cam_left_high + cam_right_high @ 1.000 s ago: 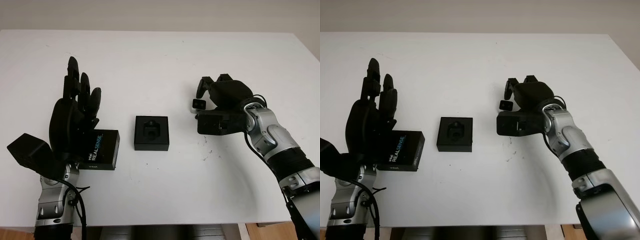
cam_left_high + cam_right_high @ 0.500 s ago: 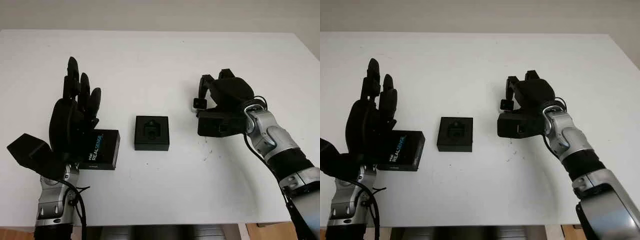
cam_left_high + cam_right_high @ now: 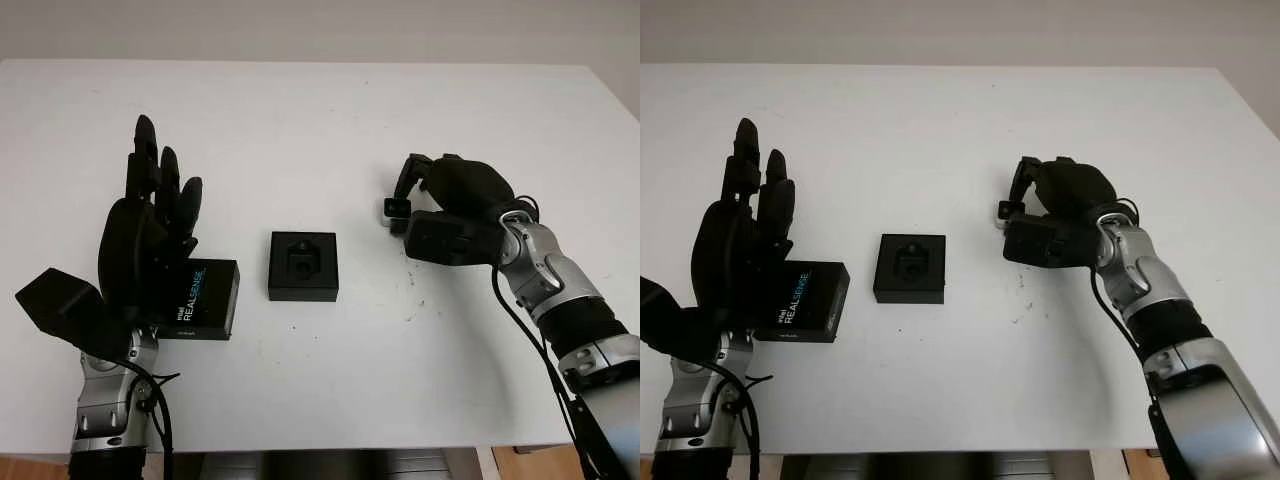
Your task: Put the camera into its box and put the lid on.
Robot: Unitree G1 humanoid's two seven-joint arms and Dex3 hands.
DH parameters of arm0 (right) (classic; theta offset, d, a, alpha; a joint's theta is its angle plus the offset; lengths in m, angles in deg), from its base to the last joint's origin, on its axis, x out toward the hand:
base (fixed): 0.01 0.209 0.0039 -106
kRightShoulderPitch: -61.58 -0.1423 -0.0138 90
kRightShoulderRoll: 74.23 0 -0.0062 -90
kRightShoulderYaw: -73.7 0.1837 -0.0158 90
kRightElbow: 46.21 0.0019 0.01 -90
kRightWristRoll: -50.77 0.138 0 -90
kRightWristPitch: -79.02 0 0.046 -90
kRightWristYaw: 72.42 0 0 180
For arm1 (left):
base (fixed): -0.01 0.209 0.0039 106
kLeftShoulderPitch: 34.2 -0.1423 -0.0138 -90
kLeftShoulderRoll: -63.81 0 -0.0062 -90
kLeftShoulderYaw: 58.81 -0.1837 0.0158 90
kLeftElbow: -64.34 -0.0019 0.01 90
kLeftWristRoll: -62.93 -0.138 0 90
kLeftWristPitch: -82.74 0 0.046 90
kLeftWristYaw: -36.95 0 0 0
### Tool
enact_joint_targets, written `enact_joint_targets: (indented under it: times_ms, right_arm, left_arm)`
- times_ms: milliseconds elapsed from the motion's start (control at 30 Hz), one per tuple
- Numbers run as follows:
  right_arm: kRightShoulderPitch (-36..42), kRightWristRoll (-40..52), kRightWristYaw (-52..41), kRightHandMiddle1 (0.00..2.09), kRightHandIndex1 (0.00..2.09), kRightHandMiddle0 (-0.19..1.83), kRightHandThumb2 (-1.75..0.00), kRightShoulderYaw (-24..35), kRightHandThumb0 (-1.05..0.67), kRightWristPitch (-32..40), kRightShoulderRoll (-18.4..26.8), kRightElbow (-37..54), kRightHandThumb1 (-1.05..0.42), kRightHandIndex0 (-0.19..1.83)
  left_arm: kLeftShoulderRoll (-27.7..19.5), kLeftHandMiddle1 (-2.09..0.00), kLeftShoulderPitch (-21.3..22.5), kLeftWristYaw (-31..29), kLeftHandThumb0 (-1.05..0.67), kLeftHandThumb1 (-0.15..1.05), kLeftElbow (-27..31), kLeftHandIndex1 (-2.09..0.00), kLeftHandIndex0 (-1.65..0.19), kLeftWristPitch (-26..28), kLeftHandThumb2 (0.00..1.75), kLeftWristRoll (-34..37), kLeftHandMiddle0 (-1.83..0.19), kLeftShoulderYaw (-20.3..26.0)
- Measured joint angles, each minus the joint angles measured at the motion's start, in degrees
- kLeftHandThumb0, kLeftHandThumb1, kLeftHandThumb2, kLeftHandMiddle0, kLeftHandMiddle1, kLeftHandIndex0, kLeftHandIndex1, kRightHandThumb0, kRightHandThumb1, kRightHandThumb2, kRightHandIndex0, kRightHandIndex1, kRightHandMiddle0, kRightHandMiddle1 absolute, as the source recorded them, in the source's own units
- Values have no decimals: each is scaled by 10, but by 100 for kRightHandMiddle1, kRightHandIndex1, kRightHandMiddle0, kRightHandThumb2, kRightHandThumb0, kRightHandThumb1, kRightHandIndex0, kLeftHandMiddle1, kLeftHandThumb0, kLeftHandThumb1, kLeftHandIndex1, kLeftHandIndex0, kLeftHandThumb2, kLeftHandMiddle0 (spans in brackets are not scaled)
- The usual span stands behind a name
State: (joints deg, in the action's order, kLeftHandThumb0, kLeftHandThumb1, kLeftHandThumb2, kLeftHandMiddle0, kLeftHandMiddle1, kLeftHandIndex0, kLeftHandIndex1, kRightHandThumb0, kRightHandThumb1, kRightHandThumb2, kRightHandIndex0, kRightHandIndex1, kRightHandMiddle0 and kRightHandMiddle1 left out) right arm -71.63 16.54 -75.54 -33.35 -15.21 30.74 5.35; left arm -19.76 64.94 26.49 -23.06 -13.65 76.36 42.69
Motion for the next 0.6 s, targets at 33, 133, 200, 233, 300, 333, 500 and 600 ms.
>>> enact_joint_targets:
  times_ms: [33, 133, 200, 233, 300, 333, 500, 600]
  right_arm:
    - [-1, 6, -4, 170, 27, 25, -5, 3, -37, 1, 0, 0, -104, 31]
    - [-4, 30, -19, 168, 23, 25, -5, 14, -36, -1, -1, 0, -102, 33]
    - [-6, 46, -25, 167, 22, 26, -5, 24, -36, -5, -1, 0, -101, 35]
    - [-7, 52, -27, 167, 21, 26, -5, 28, -35, -7, -1, 0, -101, 35]
    - [-9, 62, -30, 168, 19, 26, -5, 35, -35, -9, -1, 0, -101, 35]
    - [-9, 65, -33, 169, 18, 25, -5, 39, -35, -9, -1, 2, -101, 35]
    - [-8, 86, -46, 171, 16, 24, -5, 53, -33, -7, -1, 35, -101, 36]
    - [-2, 99, -52, 172, 14, 24, -5, 63, -33, -4, -1, 67, -101, 36]
  left_arm:
    - [0, -5, 0, 1, -65, 105, 1, -3, 18, 2, 34, -1, 17, 0]
    - [0, -5, 0, -3, -65, 105, 1, -3, 18, 2, 34, 0, 17, 0]
    - [0, -5, 0, -2, -65, 105, 1, -3, 19, 2, 35, -2, 17, 0]
    - [0, -5, 0, -1, -65, 105, 1, -3, 19, 2, 35, -2, 17, -1]
    - [0, -5, 0, -1, -65, 105, 1, -3, 18, 2, 35, -2, 17, -1]
    - [0, -5, 0, -1, -65, 105, 1, -3, 18, 2, 35, -2, 17, -1]
    - [0, -6, 0, 2, -66, 105, 2, -4, 18, 3, 35, -5, 16, -2]
    - [0, -5, 0, 2, -65, 105, 3, -4, 19, 3, 35, -6, 17, -2]
